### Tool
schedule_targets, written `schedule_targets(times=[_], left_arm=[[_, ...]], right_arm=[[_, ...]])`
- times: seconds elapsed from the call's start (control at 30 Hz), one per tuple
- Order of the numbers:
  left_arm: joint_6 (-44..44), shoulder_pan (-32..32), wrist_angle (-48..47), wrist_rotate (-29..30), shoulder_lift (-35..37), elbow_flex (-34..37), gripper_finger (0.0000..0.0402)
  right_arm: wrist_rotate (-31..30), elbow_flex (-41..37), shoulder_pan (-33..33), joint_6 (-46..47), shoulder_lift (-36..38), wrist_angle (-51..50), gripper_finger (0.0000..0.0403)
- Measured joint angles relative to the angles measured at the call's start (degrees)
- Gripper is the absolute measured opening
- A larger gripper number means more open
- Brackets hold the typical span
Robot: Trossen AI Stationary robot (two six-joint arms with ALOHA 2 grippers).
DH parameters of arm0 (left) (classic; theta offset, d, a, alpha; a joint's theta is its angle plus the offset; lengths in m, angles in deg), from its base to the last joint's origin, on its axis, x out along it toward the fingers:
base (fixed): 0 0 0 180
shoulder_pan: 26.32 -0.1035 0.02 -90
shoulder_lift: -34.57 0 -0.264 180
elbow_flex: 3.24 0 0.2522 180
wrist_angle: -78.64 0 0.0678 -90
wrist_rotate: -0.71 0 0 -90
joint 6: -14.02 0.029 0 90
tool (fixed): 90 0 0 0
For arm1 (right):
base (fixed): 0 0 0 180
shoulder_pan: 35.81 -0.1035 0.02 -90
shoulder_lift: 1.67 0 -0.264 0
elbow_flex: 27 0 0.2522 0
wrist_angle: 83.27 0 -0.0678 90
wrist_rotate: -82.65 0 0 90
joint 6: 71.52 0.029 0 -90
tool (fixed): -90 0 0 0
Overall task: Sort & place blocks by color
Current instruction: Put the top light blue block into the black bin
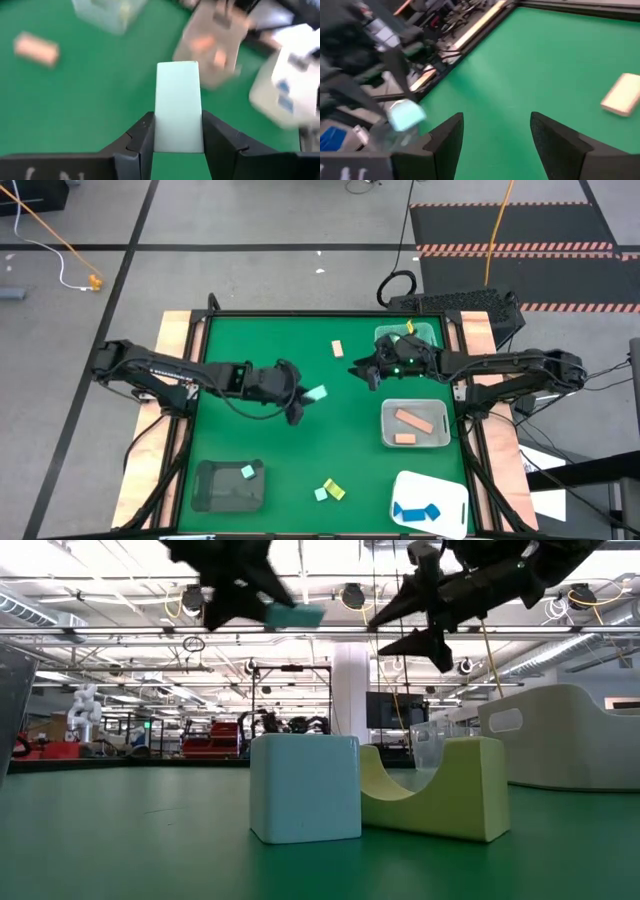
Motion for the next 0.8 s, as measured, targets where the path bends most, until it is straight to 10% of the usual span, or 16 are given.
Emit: schedule_targets(times=[0.8], left_arm=[[-77.56, 43.83, -30.73, -4.11, 2.0, 0.0, 0.0129]], right_arm=[[-7.8, 0.0, -25.66, 1.87, 0.04, 8.23, 0.0222]])
